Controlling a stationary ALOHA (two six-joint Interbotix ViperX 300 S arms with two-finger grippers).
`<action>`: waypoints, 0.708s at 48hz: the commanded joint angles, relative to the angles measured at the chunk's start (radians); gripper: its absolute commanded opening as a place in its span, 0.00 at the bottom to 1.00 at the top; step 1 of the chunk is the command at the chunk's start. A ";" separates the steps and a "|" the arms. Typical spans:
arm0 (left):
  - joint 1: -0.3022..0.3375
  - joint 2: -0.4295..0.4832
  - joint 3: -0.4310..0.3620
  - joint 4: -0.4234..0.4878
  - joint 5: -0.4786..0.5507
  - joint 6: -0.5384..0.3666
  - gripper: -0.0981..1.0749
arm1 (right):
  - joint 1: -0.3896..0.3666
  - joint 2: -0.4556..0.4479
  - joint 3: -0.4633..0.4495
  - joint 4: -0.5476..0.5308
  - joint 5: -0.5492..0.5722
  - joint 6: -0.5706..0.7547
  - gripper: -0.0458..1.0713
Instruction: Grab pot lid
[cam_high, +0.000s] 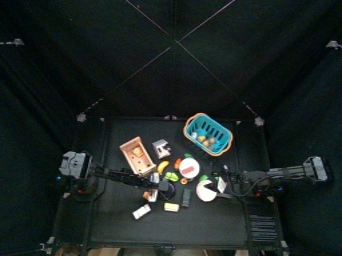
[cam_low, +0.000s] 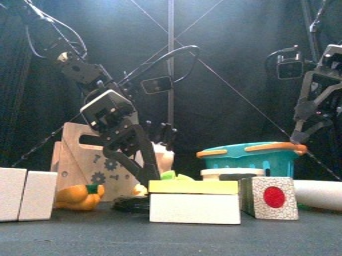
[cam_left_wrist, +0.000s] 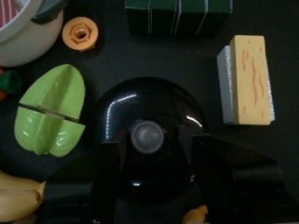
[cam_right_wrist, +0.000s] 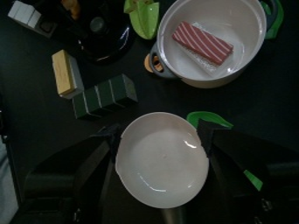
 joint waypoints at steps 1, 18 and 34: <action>0.003 -0.002 -0.011 -0.003 -0.006 -0.002 0.70 | -0.003 0.000 -0.012 -0.002 -0.008 0.000 0.93; 0.002 -0.074 -0.005 -0.002 0.038 0.002 0.62 | -0.003 0.002 -0.011 -0.002 -0.008 0.000 0.93; 0.000 -0.084 -0.006 0.000 0.052 0.000 0.62 | -0.003 0.002 -0.011 -0.002 -0.008 0.000 0.93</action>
